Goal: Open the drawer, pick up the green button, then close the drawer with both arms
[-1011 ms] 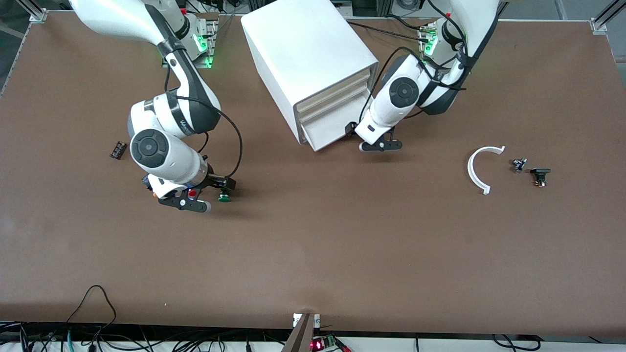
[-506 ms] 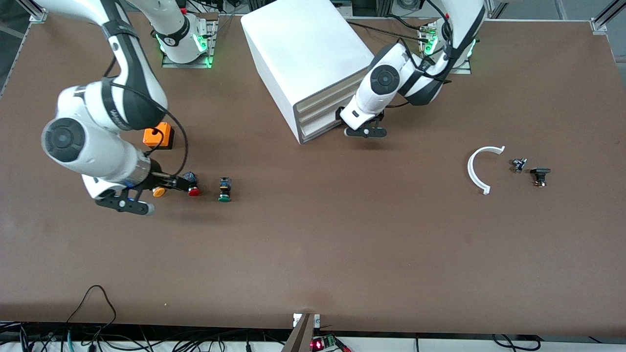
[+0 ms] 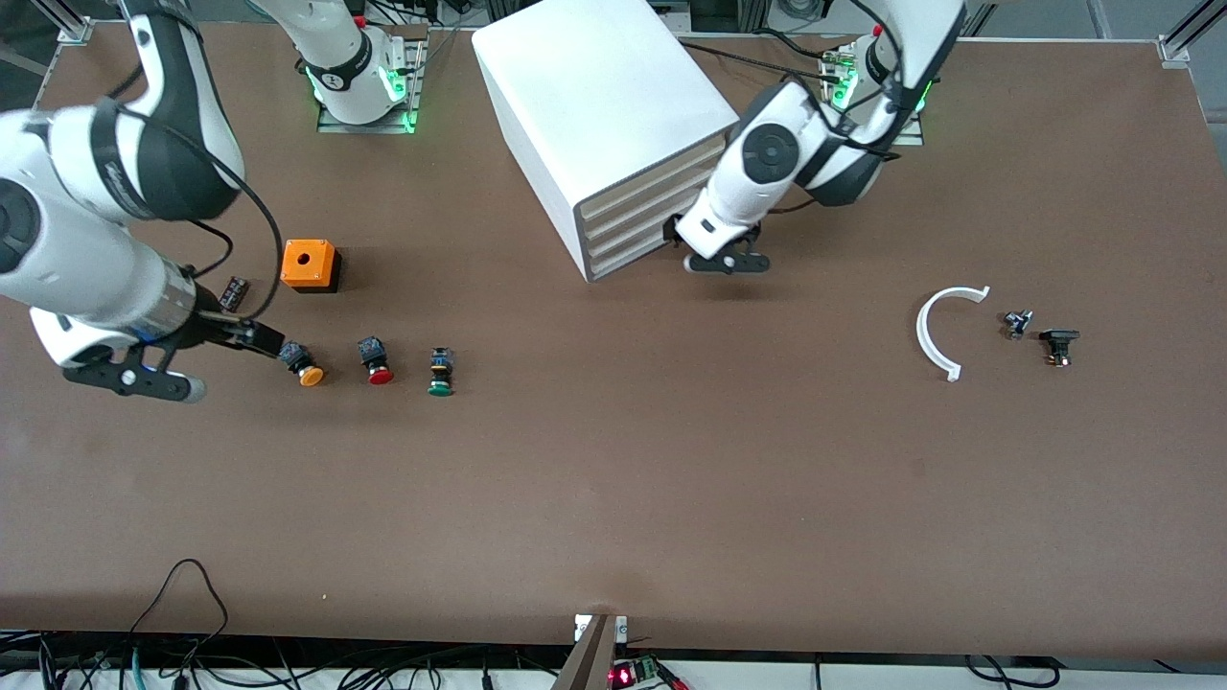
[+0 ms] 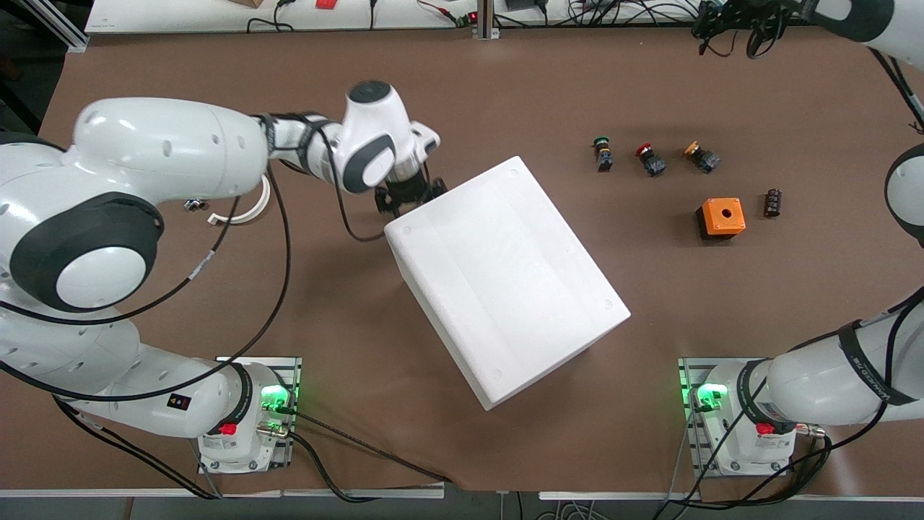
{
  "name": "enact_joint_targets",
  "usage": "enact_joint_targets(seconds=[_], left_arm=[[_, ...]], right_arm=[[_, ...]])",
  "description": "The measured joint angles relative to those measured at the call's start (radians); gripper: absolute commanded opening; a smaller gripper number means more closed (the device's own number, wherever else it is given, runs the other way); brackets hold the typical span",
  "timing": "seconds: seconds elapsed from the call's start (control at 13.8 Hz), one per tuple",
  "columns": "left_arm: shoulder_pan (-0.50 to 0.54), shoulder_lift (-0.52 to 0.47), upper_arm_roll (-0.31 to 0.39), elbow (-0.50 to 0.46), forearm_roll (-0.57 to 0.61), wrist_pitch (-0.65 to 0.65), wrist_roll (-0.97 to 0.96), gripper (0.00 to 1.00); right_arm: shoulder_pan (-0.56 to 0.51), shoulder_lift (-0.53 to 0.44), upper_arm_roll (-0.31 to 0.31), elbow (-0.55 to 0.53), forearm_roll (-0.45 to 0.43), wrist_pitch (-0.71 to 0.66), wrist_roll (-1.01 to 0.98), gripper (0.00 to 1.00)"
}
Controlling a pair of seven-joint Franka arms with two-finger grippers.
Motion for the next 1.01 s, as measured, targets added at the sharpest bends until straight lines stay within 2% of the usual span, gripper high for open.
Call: enact_joint_targets(seconds=[0.14,0.29,0.51,0.72,0.87,1.01], left_arm=[[0.088,-0.046,0.054,0.051,0.0,0.003,0.011,1.0],[0.135,-0.112,0.104,0.096,0.0,-0.055,0.085,1.0],[0.15,-0.247,0.186,0.167,0.001,-0.293,0.295,1.0],[0.166,-0.325,0.309,0.319,0.001,-0.564,0.546,1.0],[0.191,-0.354,0.367,0.372,0.006,-0.637,0.701,1.0],[0.207,-0.374,0.383,0.398,0.077,-0.681,0.792,1.0]], right_arm=[[-0.016,-0.028,-0.001,0.042,-0.024,-0.061,-0.049,1.0],[-0.069,-0.043,-0.003,0.048,-0.043,-0.069,-0.164,1.0],[-0.128,-0.06,-0.041,0.048,-0.042,-0.103,-0.279,1.0],[-0.135,-0.071,-0.085,0.044,0.009,-0.114,-0.354,1.0],[-0.134,-0.109,-0.086,-0.006,0.02,-0.103,-0.358,1.0],[-0.134,-0.196,-0.086,-0.128,0.022,-0.05,-0.353,1.0]])
